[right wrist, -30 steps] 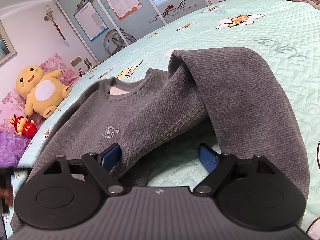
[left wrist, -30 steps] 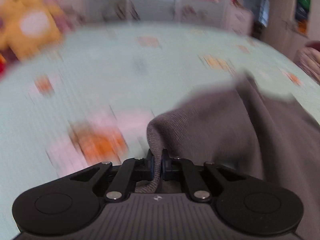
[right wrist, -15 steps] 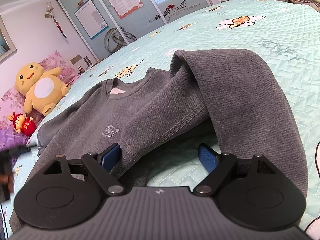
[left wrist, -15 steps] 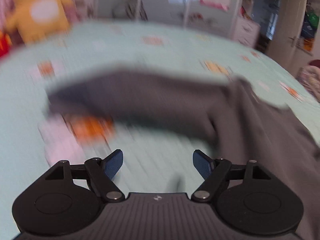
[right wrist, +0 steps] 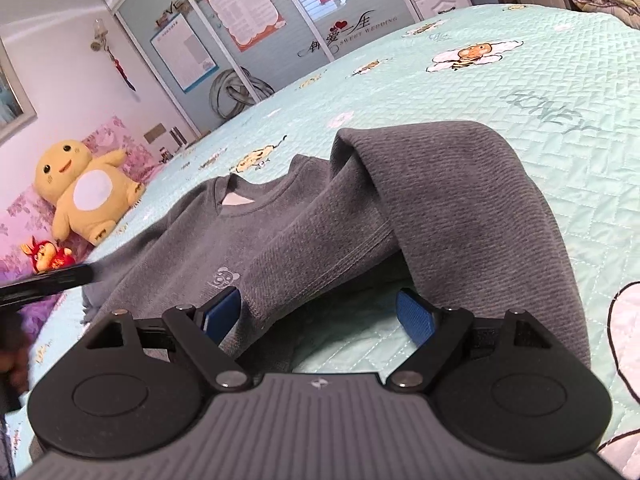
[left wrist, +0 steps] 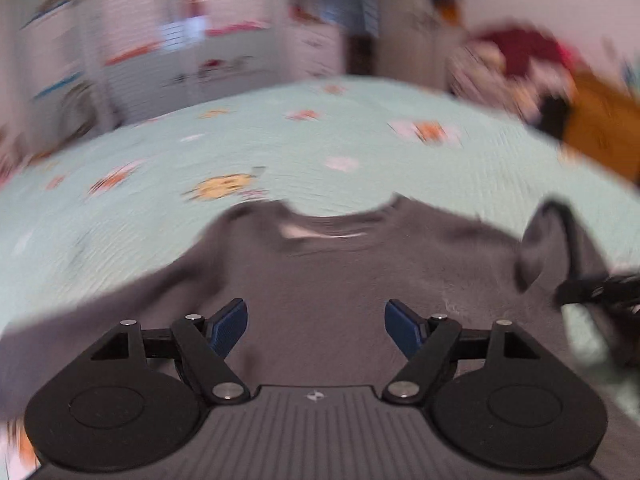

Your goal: Fold clothes

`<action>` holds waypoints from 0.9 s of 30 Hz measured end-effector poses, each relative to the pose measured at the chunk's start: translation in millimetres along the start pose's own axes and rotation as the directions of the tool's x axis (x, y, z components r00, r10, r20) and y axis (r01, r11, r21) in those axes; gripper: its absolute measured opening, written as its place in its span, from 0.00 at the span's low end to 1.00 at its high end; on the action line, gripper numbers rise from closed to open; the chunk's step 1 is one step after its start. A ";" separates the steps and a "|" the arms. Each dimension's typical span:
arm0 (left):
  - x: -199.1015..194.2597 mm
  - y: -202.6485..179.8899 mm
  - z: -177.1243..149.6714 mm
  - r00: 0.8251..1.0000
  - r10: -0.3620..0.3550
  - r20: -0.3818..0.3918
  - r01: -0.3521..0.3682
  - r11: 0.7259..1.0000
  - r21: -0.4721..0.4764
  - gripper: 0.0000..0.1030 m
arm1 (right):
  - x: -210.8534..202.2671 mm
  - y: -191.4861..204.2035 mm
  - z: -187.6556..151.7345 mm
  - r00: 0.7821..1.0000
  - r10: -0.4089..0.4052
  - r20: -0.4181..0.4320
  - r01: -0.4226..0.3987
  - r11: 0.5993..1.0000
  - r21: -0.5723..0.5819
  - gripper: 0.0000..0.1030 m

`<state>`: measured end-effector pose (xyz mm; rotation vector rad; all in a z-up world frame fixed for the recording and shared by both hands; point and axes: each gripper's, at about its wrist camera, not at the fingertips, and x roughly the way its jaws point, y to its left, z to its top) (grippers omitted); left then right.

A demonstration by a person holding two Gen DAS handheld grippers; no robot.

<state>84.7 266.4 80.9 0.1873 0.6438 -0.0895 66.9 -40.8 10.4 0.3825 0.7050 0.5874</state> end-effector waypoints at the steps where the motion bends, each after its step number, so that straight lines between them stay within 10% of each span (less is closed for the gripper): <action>1: 18.5 -8.6 8.7 1.000 0.001 -0.005 -0.001 0.999 0.041 0.77 | -0.2 -1.3 -0.1 1.000 0.004 0.000 -0.004 1.000 0.003 0.82; 7: 93.7 -40.1 34.7 0.997 -0.076 -0.023 0.079 0.956 0.284 0.77 | 4.1 -7.3 -1.9 1.000 -0.001 -0.009 0.001 1.000 0.013 0.82; 15: 136.7 -50.1 52.3 0.972 -0.222 -0.077 0.234 0.946 0.224 0.73 | 5.5 -6.7 -3.7 1.000 -0.003 -0.007 0.004 1.000 0.014 0.82; 20: 152.7 -52.3 52.8 0.922 -0.352 -0.161 0.370 0.924 0.099 0.07 | 5.9 -6.8 -4.9 1.000 -0.006 -0.005 0.006 1.000 0.014 0.82; 27: 141.1 -45.4 96.2 0.986 -0.154 0.059 0.153 0.988 0.016 0.07 | 6.6 -8.0 -4.2 1.000 -0.014 0.014 0.013 0.999 0.041 0.82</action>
